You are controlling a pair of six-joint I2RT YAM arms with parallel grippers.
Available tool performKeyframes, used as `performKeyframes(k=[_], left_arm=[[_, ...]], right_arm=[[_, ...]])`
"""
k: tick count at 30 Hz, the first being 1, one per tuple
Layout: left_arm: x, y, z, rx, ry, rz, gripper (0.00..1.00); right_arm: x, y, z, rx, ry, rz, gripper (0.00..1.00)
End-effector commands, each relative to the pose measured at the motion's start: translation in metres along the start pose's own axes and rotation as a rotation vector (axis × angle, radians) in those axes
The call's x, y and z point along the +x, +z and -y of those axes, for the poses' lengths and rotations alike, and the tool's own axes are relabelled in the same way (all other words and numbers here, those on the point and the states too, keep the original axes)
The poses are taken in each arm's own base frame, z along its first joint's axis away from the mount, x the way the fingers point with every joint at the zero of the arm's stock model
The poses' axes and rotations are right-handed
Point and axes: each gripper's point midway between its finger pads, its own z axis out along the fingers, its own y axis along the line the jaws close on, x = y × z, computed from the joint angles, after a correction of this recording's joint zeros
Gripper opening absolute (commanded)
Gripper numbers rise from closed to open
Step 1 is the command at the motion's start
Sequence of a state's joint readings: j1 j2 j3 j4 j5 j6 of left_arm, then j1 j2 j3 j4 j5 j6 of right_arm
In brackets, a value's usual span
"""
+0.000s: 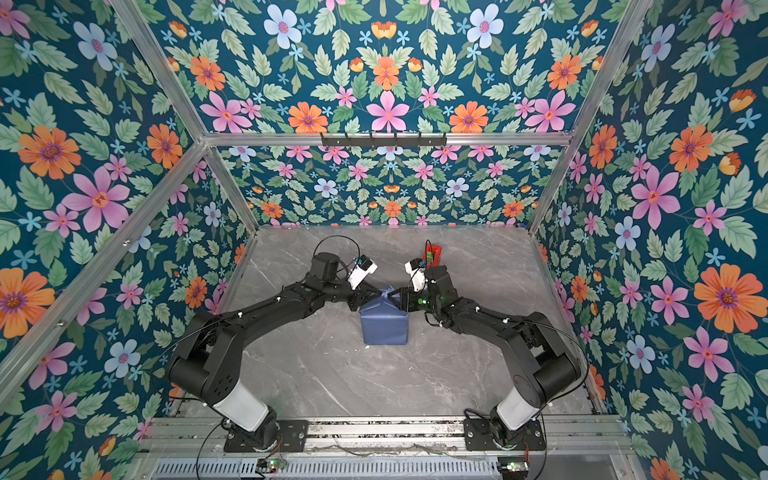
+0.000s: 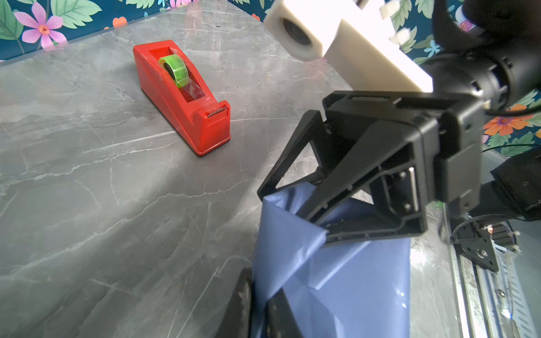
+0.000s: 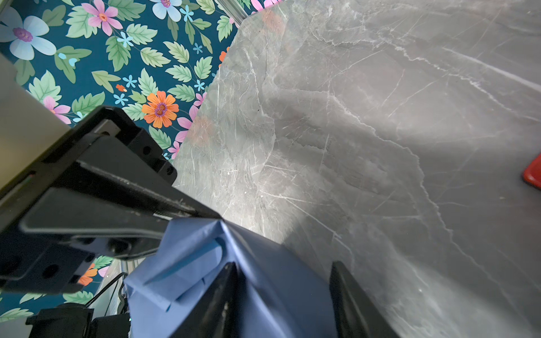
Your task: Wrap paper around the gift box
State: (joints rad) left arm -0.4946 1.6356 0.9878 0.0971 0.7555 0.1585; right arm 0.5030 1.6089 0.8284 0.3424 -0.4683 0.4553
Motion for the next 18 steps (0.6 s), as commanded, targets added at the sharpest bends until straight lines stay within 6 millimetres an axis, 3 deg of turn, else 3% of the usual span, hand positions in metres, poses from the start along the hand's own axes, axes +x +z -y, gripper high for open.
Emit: performKeyframes(k=[1,12,18], left_arm=[[-0.003,-0.001,0.005,0.025,0.003,0.017,0.09],[0.0,-0.005,0.009,0.024,-0.002,0.039,0.01],[-0.001,-0.007,0.011,0.026,-0.003,0.048,0.04]], right_arm=[[0.008,-0.001,-0.001,0.001,-0.013,-0.044,0.52],[-0.001,-0.009,-0.019,-0.091,-0.131,-0.095,0.55],[-0.001,-0.014,-0.022,-0.168,-0.155,-0.115,0.49]])
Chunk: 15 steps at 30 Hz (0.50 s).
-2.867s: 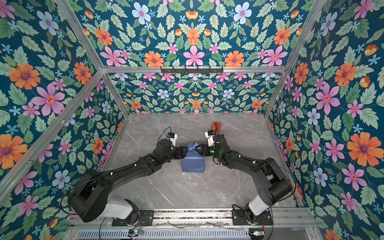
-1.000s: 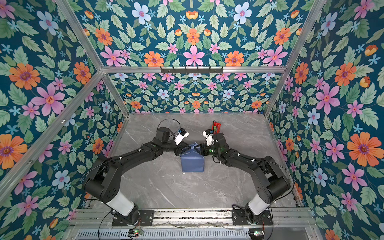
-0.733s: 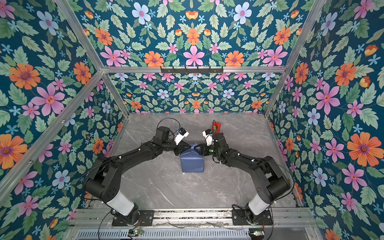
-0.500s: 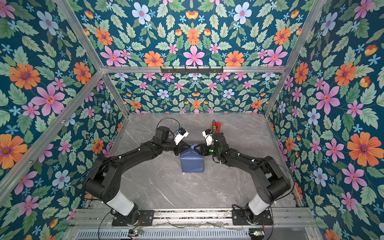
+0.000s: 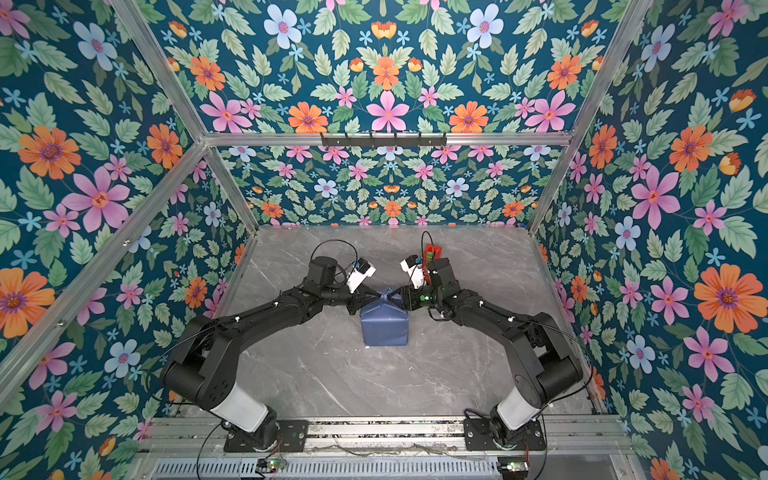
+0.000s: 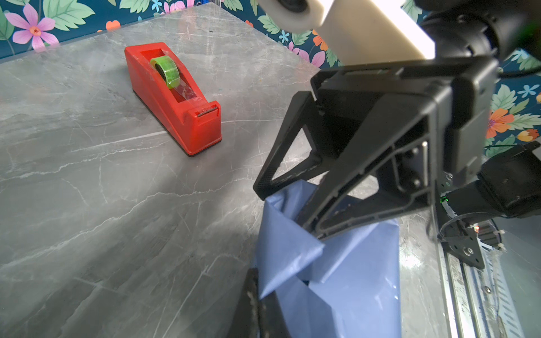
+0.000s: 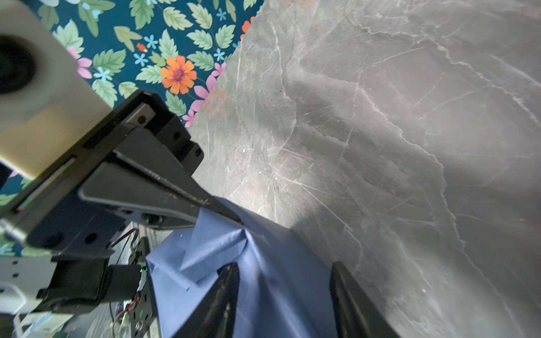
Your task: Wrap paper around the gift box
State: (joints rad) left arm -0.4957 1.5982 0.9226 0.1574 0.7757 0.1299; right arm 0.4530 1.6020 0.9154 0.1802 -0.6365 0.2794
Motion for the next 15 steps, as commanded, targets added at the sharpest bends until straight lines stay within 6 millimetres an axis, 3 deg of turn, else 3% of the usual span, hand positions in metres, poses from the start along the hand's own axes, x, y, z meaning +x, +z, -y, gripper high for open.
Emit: performKeyframes(k=[1,9,15], left_arm=[[-0.007,-0.0024,0.0025,0.009,0.006,0.024,0.04],[-0.0043,-0.0038,0.0038,0.007,-0.003,0.023,0.14],[0.0,-0.0111,-0.0005,-0.026,-0.014,0.016,0.34]], right_arm=[[0.004,-0.0006,-0.0101,-0.08,-0.042,-0.028,0.48],[0.0052,0.0031,-0.0162,-0.135,-0.069,-0.049,0.31],[0.0036,0.0024,-0.0169,-0.153,-0.107,-0.054,0.16]])
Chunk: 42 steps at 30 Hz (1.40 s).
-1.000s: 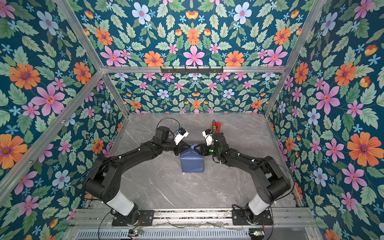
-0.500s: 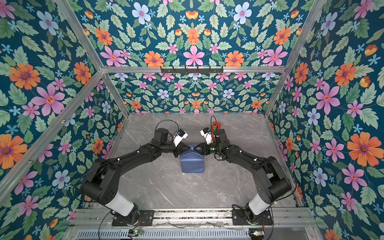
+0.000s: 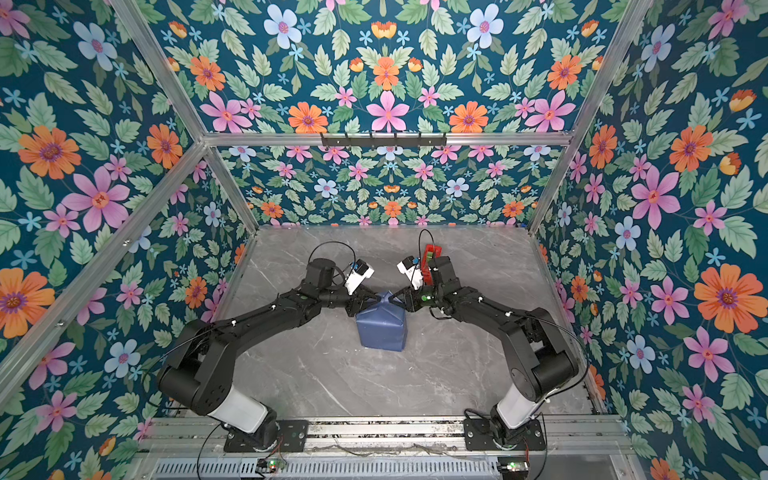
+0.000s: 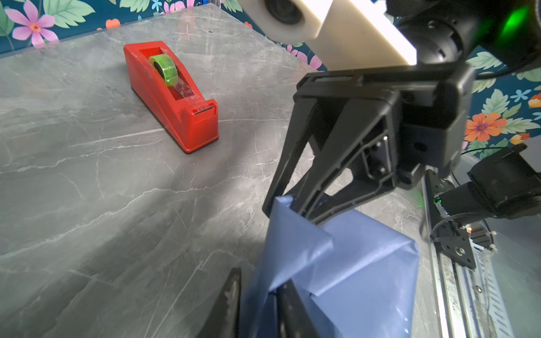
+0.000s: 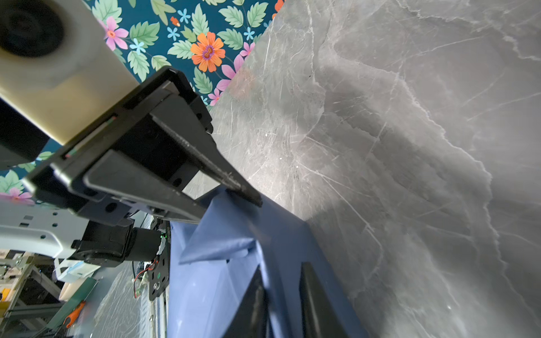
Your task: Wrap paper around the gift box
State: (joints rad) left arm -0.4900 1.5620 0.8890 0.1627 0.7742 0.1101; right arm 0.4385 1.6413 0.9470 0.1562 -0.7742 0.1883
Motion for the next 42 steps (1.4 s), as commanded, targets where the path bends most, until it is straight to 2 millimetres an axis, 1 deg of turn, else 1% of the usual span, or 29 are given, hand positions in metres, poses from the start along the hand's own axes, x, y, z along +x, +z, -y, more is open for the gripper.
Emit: performKeyframes(k=[1,4,6,7,9,11,15,19,22,24,28,31,33,37,42], left_arm=[[-0.002,-0.005,-0.004,-0.02,-0.001,0.007,0.37],[0.001,-0.009,-0.008,-0.025,-0.015,0.004,0.46],[0.004,-0.012,-0.012,-0.025,-0.026,-0.005,0.49],[0.006,-0.012,-0.013,-0.021,-0.031,-0.009,0.5],[0.008,-0.015,-0.016,-0.016,-0.048,-0.013,0.51],[0.01,-0.016,-0.017,-0.008,-0.056,-0.012,0.53],[0.007,-0.02,-0.018,0.004,-0.07,0.006,0.55],[0.006,-0.022,-0.018,0.004,-0.073,0.021,0.56],[0.011,-0.021,-0.019,0.001,-0.067,0.014,0.52],[0.014,-0.02,-0.019,0.007,-0.065,0.006,0.47],[0.015,-0.019,-0.015,0.035,-0.074,0.019,0.37],[0.016,-0.019,-0.014,0.036,-0.076,0.024,0.33],[0.015,-0.019,-0.014,0.038,-0.078,0.03,0.3],[0.015,-0.018,-0.013,0.046,-0.086,0.039,0.25],[0.016,-0.019,-0.012,0.048,-0.097,0.047,0.21]], right_arm=[[-0.003,0.0,-0.006,-0.042,-0.046,-0.007,0.14],[-0.006,-0.001,-0.012,-0.066,-0.07,-0.014,0.11],[-0.009,-0.002,-0.017,-0.088,-0.083,-0.017,0.1],[-0.01,-0.003,-0.018,-0.095,-0.088,-0.017,0.1],[-0.005,0.002,-0.012,-0.104,-0.073,-0.039,0.09],[-0.008,0.001,-0.012,-0.114,-0.08,-0.037,0.09],[-0.008,0.003,-0.011,-0.129,-0.078,-0.059,0.08],[-0.009,0.004,-0.011,-0.134,-0.079,-0.06,0.1],[-0.012,0.004,-0.012,-0.136,-0.081,-0.056,0.14],[-0.012,0.003,-0.011,-0.132,-0.08,-0.057,0.19],[-0.012,0.0,-0.01,-0.117,-0.074,-0.058,0.29],[-0.009,-0.004,-0.009,-0.104,-0.07,-0.056,0.36],[-0.007,-0.007,-0.008,-0.091,-0.07,-0.054,0.4],[0.0,-0.005,-0.005,-0.091,-0.06,-0.061,0.41],[0.001,-0.003,-0.004,-0.096,-0.058,-0.049,0.4]])
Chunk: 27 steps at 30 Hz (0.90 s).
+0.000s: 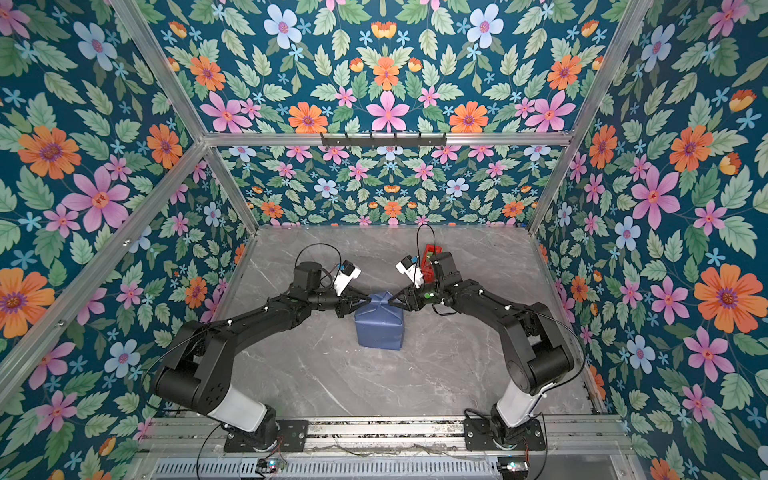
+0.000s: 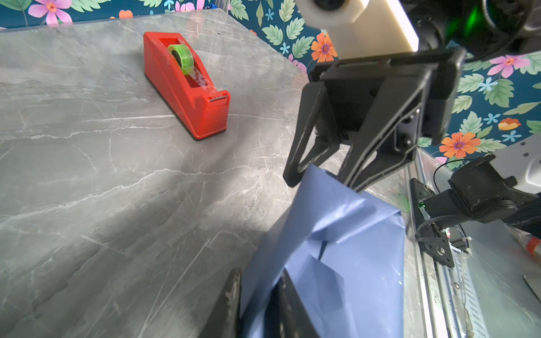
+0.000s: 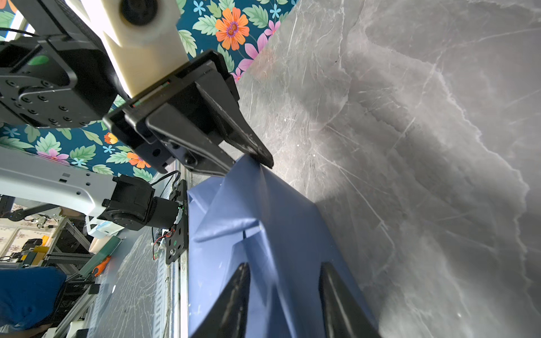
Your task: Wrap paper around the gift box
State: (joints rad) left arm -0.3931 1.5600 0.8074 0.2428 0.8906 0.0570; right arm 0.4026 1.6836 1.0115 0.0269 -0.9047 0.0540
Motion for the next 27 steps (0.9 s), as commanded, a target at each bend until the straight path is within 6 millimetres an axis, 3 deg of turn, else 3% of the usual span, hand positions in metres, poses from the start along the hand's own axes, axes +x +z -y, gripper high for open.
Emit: performKeyframes(k=[1,4,10,13,27], left_arm=[[-0.001,-0.001,0.004,0.015,-0.002,0.01,0.21],[-0.006,-0.002,0.005,0.013,0.013,0.025,0.23],[-0.012,0.003,0.002,-0.002,0.051,0.027,0.43],[-0.017,0.007,0.003,-0.005,0.086,0.028,0.49],[-0.037,0.026,0.016,0.026,0.207,-0.004,0.58]], right_arm=[[-0.004,0.001,0.0,-0.001,-0.019,0.019,0.39],[-0.005,0.002,0.002,0.004,-0.022,0.022,0.34],[-0.006,0.002,0.002,0.006,-0.025,0.026,0.32],[-0.005,0.002,0.003,0.005,-0.022,0.024,0.32],[-0.006,0.004,0.002,0.004,-0.02,0.022,0.3]])
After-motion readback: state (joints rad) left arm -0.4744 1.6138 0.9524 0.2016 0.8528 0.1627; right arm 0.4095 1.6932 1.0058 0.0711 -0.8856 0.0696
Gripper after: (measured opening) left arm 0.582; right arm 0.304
